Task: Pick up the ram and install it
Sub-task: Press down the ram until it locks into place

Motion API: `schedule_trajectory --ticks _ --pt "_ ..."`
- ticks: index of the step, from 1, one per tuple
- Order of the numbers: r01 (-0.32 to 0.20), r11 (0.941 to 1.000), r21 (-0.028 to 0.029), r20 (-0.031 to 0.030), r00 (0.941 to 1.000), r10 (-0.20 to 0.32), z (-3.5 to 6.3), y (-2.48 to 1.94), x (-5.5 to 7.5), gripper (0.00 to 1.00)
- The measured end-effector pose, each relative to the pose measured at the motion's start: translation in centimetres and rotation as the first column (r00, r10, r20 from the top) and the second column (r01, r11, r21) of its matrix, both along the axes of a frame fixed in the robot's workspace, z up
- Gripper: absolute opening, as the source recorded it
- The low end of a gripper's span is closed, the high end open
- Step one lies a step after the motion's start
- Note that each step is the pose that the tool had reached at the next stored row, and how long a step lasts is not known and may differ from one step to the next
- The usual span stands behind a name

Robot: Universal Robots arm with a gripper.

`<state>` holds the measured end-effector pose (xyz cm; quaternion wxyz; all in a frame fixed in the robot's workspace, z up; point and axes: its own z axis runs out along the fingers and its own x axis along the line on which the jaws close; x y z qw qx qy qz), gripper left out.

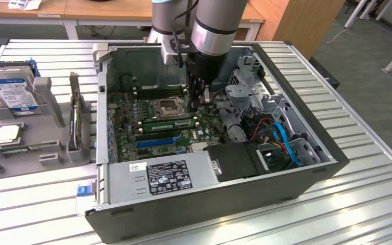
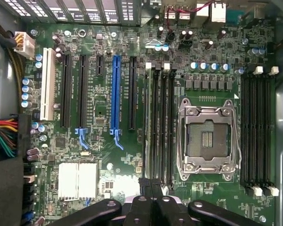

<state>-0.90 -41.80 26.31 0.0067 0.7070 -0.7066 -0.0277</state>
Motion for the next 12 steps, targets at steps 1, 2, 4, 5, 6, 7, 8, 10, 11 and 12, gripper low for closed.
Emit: schedule_trajectory --ticks 1,2,4,5,6,7,8,10,11,12 --pt "0.000 1.0000 0.0000 0.0000 1.0000 0.000 -0.07 0.00 0.00 0.10" --pt "0.000 1.0000 0.0000 0.0000 1.0000 0.000 -0.12 0.00 0.00 0.10" --pt "0.000 1.0000 -0.0003 -0.0001 1.0000 0.000 -0.14 0.00 0.00 0.10" --pt "0.000 1.0000 -0.0004 -0.0001 1.0000 0.000 -0.14 0.00 0.00 0.10" --pt "0.000 1.0000 -0.0002 -0.0001 1.0000 0.000 -0.14 0.00 0.00 0.10" --pt "0.000 1.0000 -0.0001 -0.0001 1.0000 0.000 -0.15 0.00 0.00 0.10" --pt "0.000 1.0000 0.0000 -0.0001 1.0000 0.000 -0.15 0.00 0.00 0.10" --pt "0.000 1.0000 -0.0001 0.0000 1.0000 0.000 -0.15 0.00 0.15 0.10" --pt "0.000 1.0000 0.0000 0.0000 1.0000 0.000 -0.15 0.00 0.28 0.10" --pt "0.000 1.0000 0.0000 0.0000 1.0000 0.000 -0.16 0.00 0.41 0.10"
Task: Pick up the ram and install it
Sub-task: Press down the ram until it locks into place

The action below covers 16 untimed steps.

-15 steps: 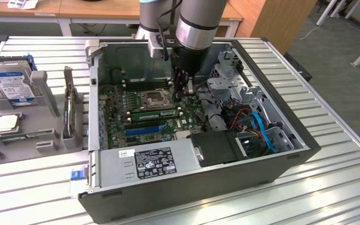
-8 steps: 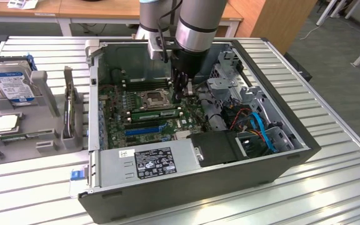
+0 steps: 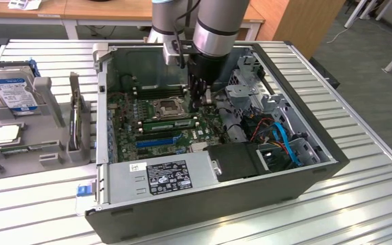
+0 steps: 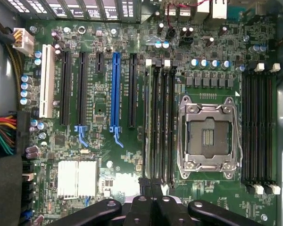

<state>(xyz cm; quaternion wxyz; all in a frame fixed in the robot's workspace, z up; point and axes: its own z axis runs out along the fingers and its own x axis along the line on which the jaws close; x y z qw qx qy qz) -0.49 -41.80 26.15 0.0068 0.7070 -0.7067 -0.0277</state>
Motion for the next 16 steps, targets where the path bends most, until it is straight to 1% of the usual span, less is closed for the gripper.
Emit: schedule_trajectory --ticks 4,10,16 --pt "0.000 1.0000 0.0000 0.0000 1.0000 0.000 -0.02 0.00 0.45 0.10" --pt "0.000 1.0000 0.0001 0.0000 1.0000 0.000 -0.05 0.00 0.49 0.10" --pt "0.000 1.0000 0.0001 0.0000 1.0000 0.000 -0.59 0.00 0.49 0.10"
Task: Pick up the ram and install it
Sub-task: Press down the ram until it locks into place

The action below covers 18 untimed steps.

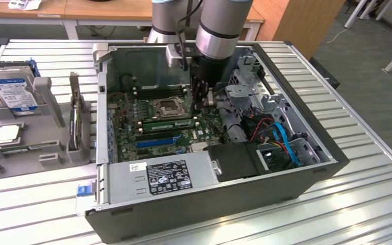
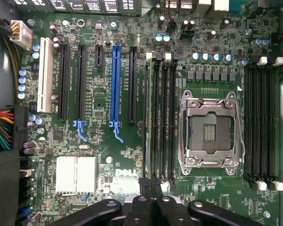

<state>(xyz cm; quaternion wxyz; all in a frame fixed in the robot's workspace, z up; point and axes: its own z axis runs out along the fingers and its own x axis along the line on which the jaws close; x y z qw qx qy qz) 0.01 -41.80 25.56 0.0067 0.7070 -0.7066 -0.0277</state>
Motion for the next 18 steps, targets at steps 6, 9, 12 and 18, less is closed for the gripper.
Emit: schedule_trajectory --ticks 6,9,12,18 --pt "0.000 1.0000 -0.0001 0.0000 1.0000 0.000 -0.64 0.00 0.0 0.10" --pt "0.000 1.0000 0.0001 0.0000 1.0000 0.000 -0.94 0.00 0.0 0.10" --pt "0.000 1.0000 0.0000 0.0000 1.0000 0.000 -1.16 0.00 0.0 0.10" --pt "0.000 1.0000 -0.0003 0.0000 1.0000 0.000 -1.46 0.00 0.0 0.10"
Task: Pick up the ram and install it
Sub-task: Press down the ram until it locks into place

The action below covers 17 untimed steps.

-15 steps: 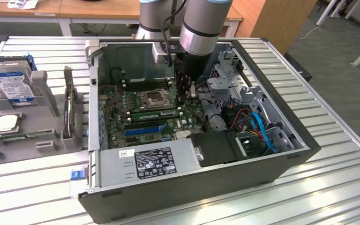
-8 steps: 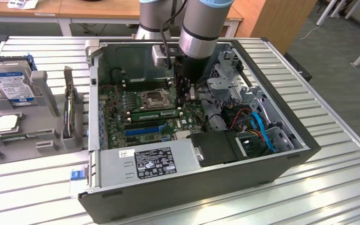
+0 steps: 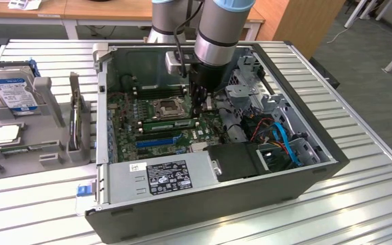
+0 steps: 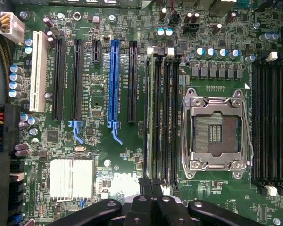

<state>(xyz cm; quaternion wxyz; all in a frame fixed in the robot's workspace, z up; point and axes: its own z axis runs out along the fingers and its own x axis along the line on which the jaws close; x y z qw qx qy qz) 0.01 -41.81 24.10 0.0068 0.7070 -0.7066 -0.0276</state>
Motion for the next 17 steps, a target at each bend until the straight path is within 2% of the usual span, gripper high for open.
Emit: schedule_trajectory --ticks 8,17 --pt "0.000 1.0000 0.0002 0.0001 1.0000 0.000 -0.11 0.26 0.00 0.10" --pt "0.000 1.0000 0.0001 0.0000 1.0000 0.000 -0.42 0.27 0.00 0.10"
